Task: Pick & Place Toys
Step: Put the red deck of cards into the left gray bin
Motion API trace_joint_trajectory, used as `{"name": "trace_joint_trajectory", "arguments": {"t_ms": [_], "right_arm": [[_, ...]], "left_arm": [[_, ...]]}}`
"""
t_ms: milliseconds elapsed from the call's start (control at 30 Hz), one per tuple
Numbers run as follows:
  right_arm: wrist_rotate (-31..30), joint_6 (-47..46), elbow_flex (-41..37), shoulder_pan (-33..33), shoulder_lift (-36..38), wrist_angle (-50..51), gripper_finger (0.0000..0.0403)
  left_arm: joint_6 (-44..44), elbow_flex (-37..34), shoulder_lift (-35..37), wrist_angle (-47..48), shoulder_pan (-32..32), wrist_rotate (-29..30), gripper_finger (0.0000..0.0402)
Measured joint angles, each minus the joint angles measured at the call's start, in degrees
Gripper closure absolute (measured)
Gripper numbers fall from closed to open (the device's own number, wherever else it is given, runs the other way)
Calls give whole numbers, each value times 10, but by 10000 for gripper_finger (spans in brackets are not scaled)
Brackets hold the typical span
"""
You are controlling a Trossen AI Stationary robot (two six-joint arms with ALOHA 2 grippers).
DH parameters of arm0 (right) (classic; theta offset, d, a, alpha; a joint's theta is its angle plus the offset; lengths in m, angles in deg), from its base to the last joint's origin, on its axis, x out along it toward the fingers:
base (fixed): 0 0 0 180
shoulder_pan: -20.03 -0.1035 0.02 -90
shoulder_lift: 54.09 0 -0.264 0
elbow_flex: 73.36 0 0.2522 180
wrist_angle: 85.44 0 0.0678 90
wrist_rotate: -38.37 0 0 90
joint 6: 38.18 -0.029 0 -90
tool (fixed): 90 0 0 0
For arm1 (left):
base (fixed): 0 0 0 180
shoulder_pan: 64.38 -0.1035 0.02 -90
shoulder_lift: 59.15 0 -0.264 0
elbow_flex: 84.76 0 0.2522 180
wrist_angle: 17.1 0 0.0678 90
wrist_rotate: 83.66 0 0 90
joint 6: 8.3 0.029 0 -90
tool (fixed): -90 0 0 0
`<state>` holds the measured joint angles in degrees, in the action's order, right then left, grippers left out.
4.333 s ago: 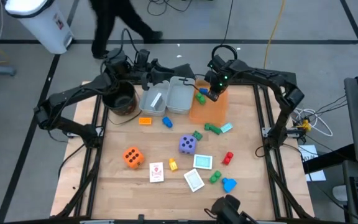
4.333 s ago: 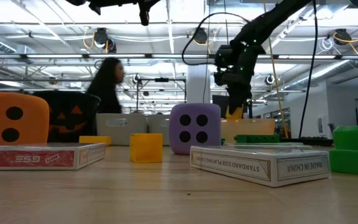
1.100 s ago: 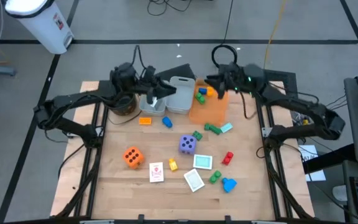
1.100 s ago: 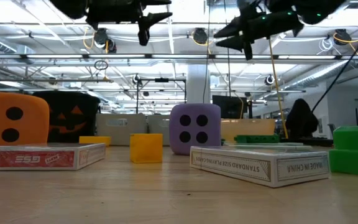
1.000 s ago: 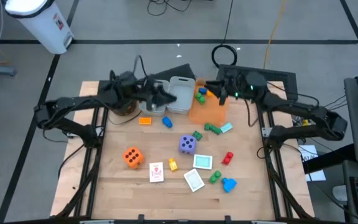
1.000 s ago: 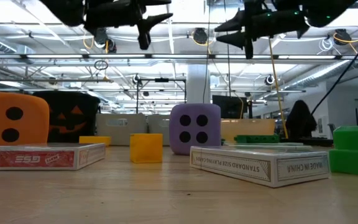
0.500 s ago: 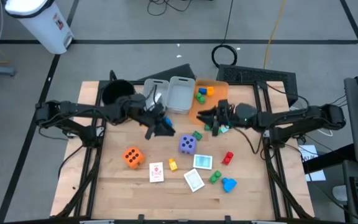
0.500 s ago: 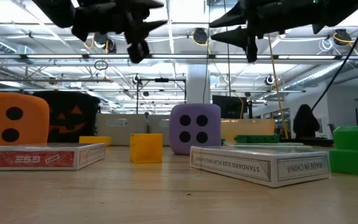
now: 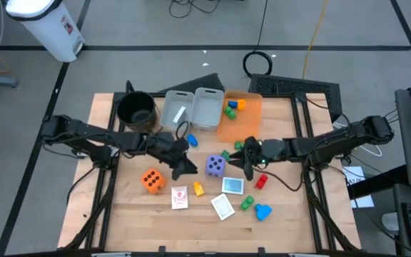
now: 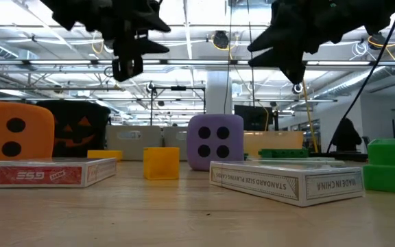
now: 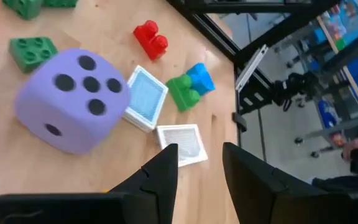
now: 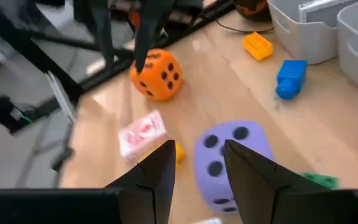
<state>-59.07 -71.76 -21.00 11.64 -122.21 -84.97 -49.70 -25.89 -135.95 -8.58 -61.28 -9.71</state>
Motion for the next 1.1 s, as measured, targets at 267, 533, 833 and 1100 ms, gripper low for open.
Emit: {"name": "trace_joint_trajectory", "arguments": {"t_ms": [267, 533, 833, 1100], "right_arm": [[27, 13, -15, -7, 0, -12, 271], [62, 45, -15, -7, 0, -110, 271], [60, 71, -15, -7, 0, -117, 271], [58, 75, -15, -7, 0, -117, 270]], "left_arm": [[-49, 99, 0, 191, 86, 129, 270], [-99, 222, 0, 461, 163, 225, 270], [-305, 233, -2, 505, 219, 237, 270], [-524, 233, -17, 506, 246, 298, 270]]}}
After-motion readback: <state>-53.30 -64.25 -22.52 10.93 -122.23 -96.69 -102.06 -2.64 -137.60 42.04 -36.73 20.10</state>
